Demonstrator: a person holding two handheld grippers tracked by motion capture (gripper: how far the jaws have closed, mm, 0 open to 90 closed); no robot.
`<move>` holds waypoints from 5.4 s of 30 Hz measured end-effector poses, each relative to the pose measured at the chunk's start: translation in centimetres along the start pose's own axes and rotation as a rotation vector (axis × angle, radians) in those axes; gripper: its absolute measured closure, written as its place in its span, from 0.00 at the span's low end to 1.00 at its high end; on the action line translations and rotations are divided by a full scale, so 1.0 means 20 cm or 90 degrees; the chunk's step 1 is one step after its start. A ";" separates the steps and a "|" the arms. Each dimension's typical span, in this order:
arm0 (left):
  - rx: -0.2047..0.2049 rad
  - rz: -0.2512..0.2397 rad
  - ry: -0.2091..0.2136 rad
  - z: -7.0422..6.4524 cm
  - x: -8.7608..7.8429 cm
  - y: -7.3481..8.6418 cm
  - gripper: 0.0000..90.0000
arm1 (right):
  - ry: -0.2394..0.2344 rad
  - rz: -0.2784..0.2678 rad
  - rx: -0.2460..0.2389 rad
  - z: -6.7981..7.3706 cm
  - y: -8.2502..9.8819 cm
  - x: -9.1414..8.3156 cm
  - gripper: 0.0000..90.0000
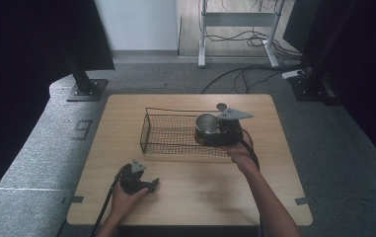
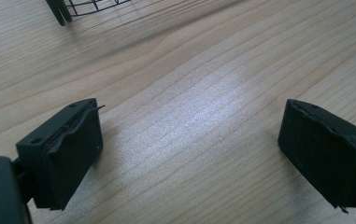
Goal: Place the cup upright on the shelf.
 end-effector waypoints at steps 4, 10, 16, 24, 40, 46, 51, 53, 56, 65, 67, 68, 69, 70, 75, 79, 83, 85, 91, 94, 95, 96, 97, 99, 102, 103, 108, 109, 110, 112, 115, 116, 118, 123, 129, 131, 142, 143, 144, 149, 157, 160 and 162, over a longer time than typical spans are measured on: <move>0.000 -0.001 -0.001 0.00 0.00 0.00 0.07 | 0.003 0.002 0.001 -0.01 -0.02 0.02 0.17; 0.000 -0.001 0.001 0.00 0.00 0.00 0.07 | 0.017 0.003 0.002 -0.05 -0.04 0.07 0.17; 0.000 -0.001 0.000 0.00 0.00 0.00 0.07 | 0.026 0.007 0.007 -0.09 -0.06 0.11 0.17; 0.000 -0.002 0.001 0.00 0.00 0.00 0.07 | 0.040 0.024 0.011 -0.15 -0.05 0.18 0.17; 0.000 -0.003 0.001 0.00 0.00 0.00 0.07 | 0.056 0.059 0.036 -0.25 0.05 0.33 0.17; -0.001 -0.003 0.001 0.00 0.00 0.00 0.07 | 0.059 0.075 0.037 -0.25 0.09 0.36 0.16; 0.000 -0.001 0.000 0.00 0.00 0.00 0.07 | 0.059 0.084 0.046 -0.26 0.13 0.38 0.17; 0.000 -0.001 0.001 0.00 0.00 0.00 0.07 | 0.059 0.088 0.048 -0.26 0.15 0.39 0.16; 0.000 -0.001 0.001 0.00 0.00 0.00 0.07 | 0.060 0.092 0.052 -0.27 0.17 0.40 0.17; 0.000 -0.002 0.000 0.00 0.00 0.00 0.07 | 0.060 0.111 0.056 -0.27 0.24 0.42 0.16; 0.000 -0.002 0.000 0.00 0.00 0.00 0.07 | 0.061 0.115 0.057 -0.28 0.25 0.42 0.16; 0.000 -0.002 0.001 0.00 0.00 0.00 0.07 | 0.062 0.116 0.058 -0.28 0.26 0.42 0.16; 0.000 -0.002 0.001 0.00 0.00 0.00 0.07 | 0.062 0.119 0.061 -0.28 0.26 0.43 0.16; 0.000 -0.002 0.001 0.00 0.00 0.00 0.07 | 0.063 0.122 0.062 -0.28 0.27 0.43 0.16; 0.000 -0.002 0.000 0.00 0.00 0.00 0.07 | 0.063 0.132 0.064 -0.29 0.30 0.44 0.16; 0.000 -0.002 0.001 0.00 0.00 0.00 0.07 | 0.063 0.142 0.064 -0.28 0.32 0.45 0.16; 0.000 -0.001 0.001 0.00 0.00 0.00 0.07 | 0.071 0.151 0.067 -0.29 0.34 0.46 0.16; 0.000 -0.001 0.001 0.00 0.00 0.00 0.07 | 0.073 0.156 0.071 -0.29 0.36 0.46 0.16; 0.000 -0.001 0.001 0.00 0.00 0.00 0.07 | 0.075 0.176 0.080 -0.30 0.39 0.46 0.16; 0.000 -0.001 0.001 0.00 0.00 0.00 0.07 | 0.079 0.183 0.077 -0.30 0.40 0.45 0.16; 0.000 -0.001 0.001 0.00 0.00 0.00 0.07 | 0.080 0.184 0.079 -0.30 0.41 0.46 0.16; 0.000 -0.001 0.001 0.00 0.00 0.00 0.07 | 0.085 0.189 0.080 -0.31 0.41 0.46 0.16; 0.000 -0.001 0.001 0.00 0.00 0.00 0.07 | 0.085 0.189 0.080 -0.31 0.41 0.46 0.16; 0.000 -0.002 0.001 0.00 0.00 0.00 0.07 | 0.093 0.203 0.066 -0.31 0.43 0.46 0.16; 0.001 -0.001 0.001 0.00 0.00 0.00 0.07 | 0.090 0.205 0.075 -0.31 0.43 0.46 0.16; 0.001 -0.001 0.001 0.00 0.00 0.00 0.07 | 0.086 0.209 0.075 -0.31 0.43 0.45 0.16; 0.001 -0.001 0.001 0.00 0.00 0.00 0.07 | 0.086 0.229 0.062 -0.30 0.44 0.44 0.14; 0.000 -0.001 0.001 0.00 0.00 0.00 0.07 | 0.087 0.232 0.058 -0.29 0.44 0.44 0.14; 0.000 -0.001 0.001 0.00 0.00 0.00 0.07 | 0.087 0.235 0.055 -0.29 0.44 0.44 0.14; 0.001 -0.001 0.001 0.00 0.00 0.00 0.07 | 0.087 0.237 0.051 -0.29 0.44 0.44 0.14; 0.000 -0.001 0.001 0.00 0.00 0.00 0.07 | 0.087 0.237 0.051 -0.29 0.44 0.44 0.14; 0.000 -0.001 0.001 0.00 0.00 0.00 0.07 | 0.088 0.236 0.049 -0.29 0.44 0.44 0.13; 0.000 -0.001 0.001 0.00 0.00 0.00 0.07 | 0.092 0.237 0.047 -0.29 0.44 0.44 0.13; 0.000 -0.001 0.001 0.00 0.00 0.00 0.07 | 0.094 0.232 0.050 -0.29 0.44 0.43 0.11; 0.000 -0.001 0.001 0.00 0.00 0.00 0.07 | 0.106 0.204 0.055 -0.29 0.42 0.42 0.11; 0.000 -0.001 0.001 0.00 0.00 0.00 0.07 | 0.104 0.190 0.061 -0.29 0.41 0.41 0.10; 0.000 -0.001 0.001 0.00 0.00 0.00 0.07 | 0.107 0.110 0.061 -0.27 0.32 0.33 0.12; 0.000 -0.001 0.001 0.00 0.00 0.00 0.07 | 0.106 0.102 0.062 -0.27 0.31 0.32 0.12; 0.000 -0.001 0.001 0.00 0.00 0.00 0.07 | 0.105 0.097 0.062 -0.27 0.30 0.31 0.12; 0.001 -0.001 0.002 0.00 0.00 0.00 0.08 | 0.100 0.077 0.052 -0.24 0.29 0.26 0.13; 0.001 -0.001 0.002 0.00 0.00 0.00 0.08 | 0.095 0.036 0.047 -0.21 0.25 0.15 0.15; 0.001 -0.001 0.002 0.00 0.00 0.00 0.08 | 0.086 0.020 0.048 -0.19 0.24 0.10 0.16; 0.000 -0.001 0.002 0.00 0.00 0.00 0.08 | 0.085 0.009 0.047 -0.18 0.24 0.06 0.17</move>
Point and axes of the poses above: each handheld gripper's, and its own axes: x roughly forward along the jaws, y roughly out of its underside, z roughly to its left, the point moved 5 cm from there along x, roughly forward along the jaws, and after that the axes turned 9 degrees about -z, right-handed, at the moved point
